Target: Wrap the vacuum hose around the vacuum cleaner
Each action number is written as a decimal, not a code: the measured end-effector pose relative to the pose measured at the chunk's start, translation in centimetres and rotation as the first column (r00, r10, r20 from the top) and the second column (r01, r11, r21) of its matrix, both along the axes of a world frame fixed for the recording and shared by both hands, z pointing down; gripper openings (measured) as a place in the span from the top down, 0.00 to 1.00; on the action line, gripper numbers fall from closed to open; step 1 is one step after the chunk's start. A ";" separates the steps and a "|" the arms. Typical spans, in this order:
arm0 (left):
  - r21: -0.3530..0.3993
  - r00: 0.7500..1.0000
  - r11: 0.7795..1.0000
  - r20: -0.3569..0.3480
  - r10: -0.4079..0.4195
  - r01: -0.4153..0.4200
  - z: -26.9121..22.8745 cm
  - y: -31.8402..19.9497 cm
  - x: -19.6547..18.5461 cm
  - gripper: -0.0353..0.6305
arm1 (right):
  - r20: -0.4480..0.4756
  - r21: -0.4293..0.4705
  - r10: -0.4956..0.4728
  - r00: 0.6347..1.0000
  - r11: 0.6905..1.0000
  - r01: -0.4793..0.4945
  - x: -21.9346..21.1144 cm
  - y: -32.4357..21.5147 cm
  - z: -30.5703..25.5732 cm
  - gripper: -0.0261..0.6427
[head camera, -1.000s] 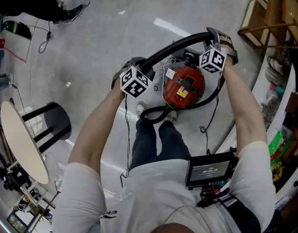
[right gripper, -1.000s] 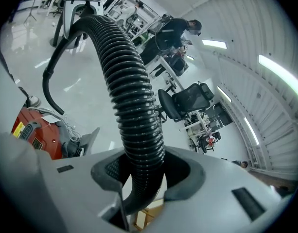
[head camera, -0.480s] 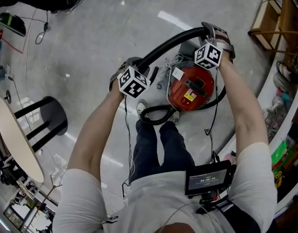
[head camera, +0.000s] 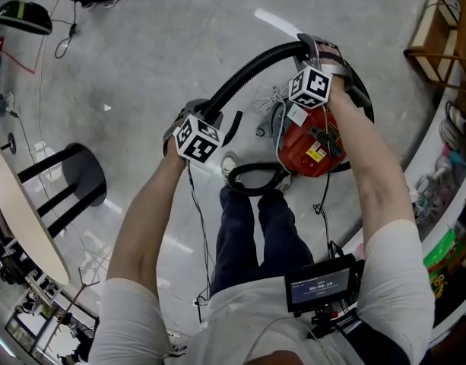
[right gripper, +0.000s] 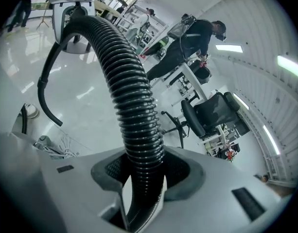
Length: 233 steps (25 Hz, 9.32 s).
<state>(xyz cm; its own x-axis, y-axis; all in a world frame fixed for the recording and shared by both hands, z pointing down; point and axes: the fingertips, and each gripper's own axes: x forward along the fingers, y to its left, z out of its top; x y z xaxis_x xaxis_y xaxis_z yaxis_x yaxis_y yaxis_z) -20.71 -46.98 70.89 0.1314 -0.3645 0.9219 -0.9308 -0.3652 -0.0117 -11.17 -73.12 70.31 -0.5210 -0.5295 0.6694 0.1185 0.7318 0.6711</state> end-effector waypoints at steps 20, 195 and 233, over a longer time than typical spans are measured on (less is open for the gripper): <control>-0.065 0.984 0.985 -0.069 -0.165 0.161 7.5 7.2 -5.0 0.70 | -0.124 -0.123 -0.067 0.990 0.991 0.051 -9.4 6.3 12.3 0.70; -0.511 0.684 0.858 -0.612 -0.396 0.039 -5.1 44.9 38.1 0.53 | -0.328 -0.389 0.219 0.919 0.855 -0.343 47.5 75.9 -4.7 0.69; -0.143 0.561 0.551 -0.039 0.827 -0.822 2.4 28.7 48.6 0.53 | -0.514 -0.287 -0.159 0.843 0.958 0.006 63.7 51.5 -4.2 0.69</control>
